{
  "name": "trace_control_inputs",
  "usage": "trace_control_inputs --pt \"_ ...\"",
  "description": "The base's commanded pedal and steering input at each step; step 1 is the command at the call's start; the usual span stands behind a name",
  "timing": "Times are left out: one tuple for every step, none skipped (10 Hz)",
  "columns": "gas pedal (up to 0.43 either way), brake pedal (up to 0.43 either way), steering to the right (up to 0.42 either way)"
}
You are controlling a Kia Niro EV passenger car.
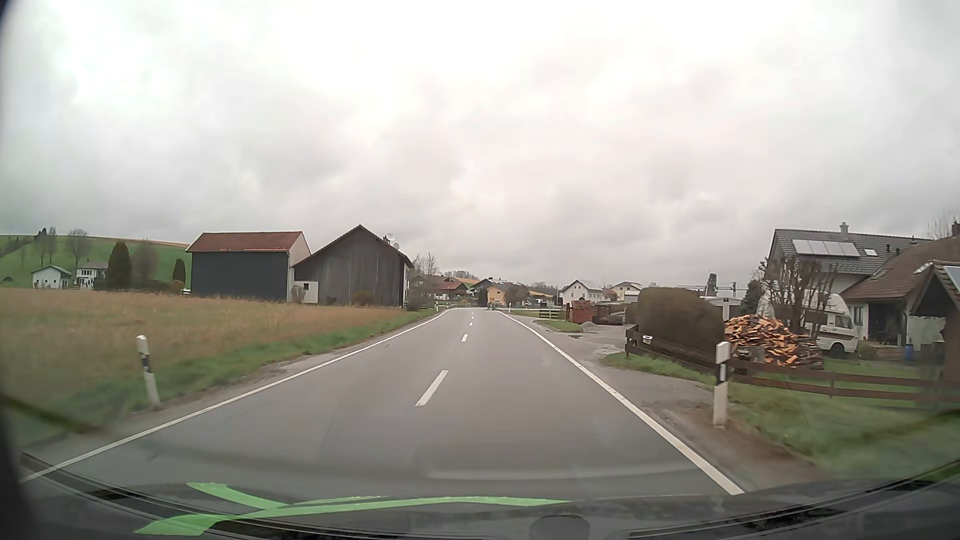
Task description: Follow the waypoints while adhering to traffic rules and regulations
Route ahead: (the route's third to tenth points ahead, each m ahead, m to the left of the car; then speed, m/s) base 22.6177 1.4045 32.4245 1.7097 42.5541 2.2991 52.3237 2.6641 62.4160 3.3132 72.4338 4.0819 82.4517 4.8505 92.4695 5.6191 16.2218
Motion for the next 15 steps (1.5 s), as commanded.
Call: trace_control_inputs --pt "0.000 0.000 -0.012" --pt "0.000 0.000 -0.012" --pt "0.000 0.000 -0.012" --pt "0.000 0.000 -0.012" --pt "0.000 0.000 -0.009" --pt "0.000 0.000 -0.007" --pt "0.000 0.000 -0.005" --pt "0.000 0.000 -0.005" --pt "0.000 0.000 -0.005" --pt "0.000 0.000 -0.005" --pt "0.000 0.000 -0.005" --pt "0.000 0.000 -0.006" --pt "0.039 0.000 -0.006" --pt "0.059 0.000 -0.007" --pt "0.067 0.000 -0.008"
